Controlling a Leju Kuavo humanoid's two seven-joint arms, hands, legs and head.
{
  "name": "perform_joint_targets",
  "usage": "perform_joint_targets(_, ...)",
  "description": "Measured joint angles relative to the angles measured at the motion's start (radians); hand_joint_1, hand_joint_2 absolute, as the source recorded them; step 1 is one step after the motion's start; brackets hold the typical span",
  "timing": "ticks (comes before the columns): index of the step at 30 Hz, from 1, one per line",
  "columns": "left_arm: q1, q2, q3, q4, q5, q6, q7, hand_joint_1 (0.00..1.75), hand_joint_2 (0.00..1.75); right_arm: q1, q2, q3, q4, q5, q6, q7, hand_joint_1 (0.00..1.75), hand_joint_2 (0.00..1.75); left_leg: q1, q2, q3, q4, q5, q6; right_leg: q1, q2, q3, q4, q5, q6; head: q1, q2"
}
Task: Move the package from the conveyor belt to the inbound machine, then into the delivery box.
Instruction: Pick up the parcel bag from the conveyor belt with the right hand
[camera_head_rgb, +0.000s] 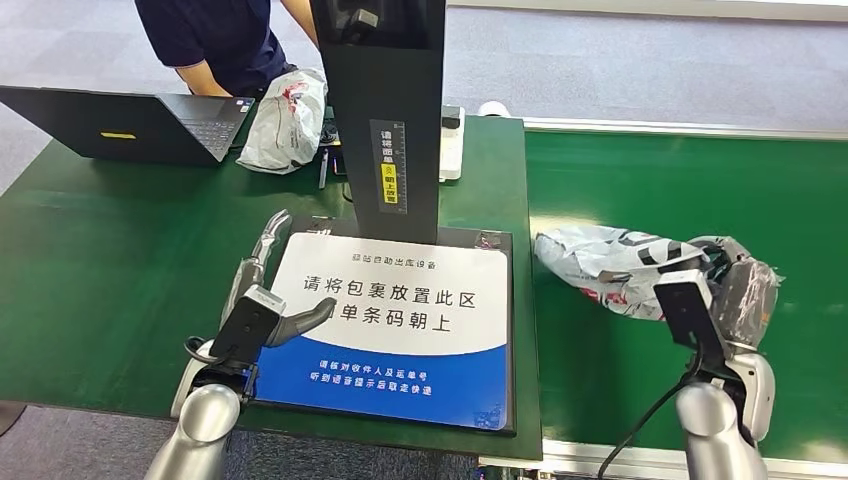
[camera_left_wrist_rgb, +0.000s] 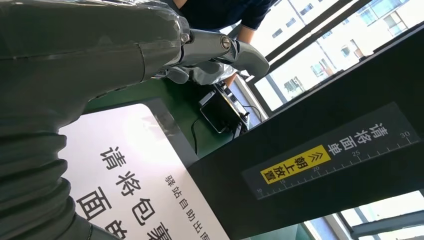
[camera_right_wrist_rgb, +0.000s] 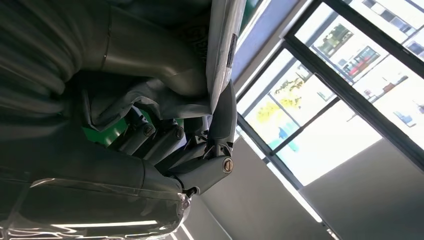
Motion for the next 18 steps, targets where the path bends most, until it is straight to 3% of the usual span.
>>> perform_joint_targets(10, -0.050, 0.000, -0.021, 0.037, 0.026, 0.004, 0.003, 0.00, 1.75, -0.302, -0.133, 0.054, 0.132, -0.076, 0.105, 0.036, 1.75, 1.75, 0.000, 0.000, -0.003, 0.002, 0.001, 0.002, -0.001, 0.000, -0.001, 0.000, 0.002, 0.003, 0.000, 0.000)
perform_joint_targets(18, -0.052, 0.000, -0.029, 0.053, 0.043, 0.018, -0.001, 0.00, 1.75, -0.501, -0.158, 0.178, 0.225, -0.104, 0.167, 0.084, 1.75, 1.75, -0.001, 0.000, -0.005, 0.002, 0.002, 0.002, -0.001, 0.000, -0.003, 0.001, 0.002, 0.003, 0.000, 0.000)
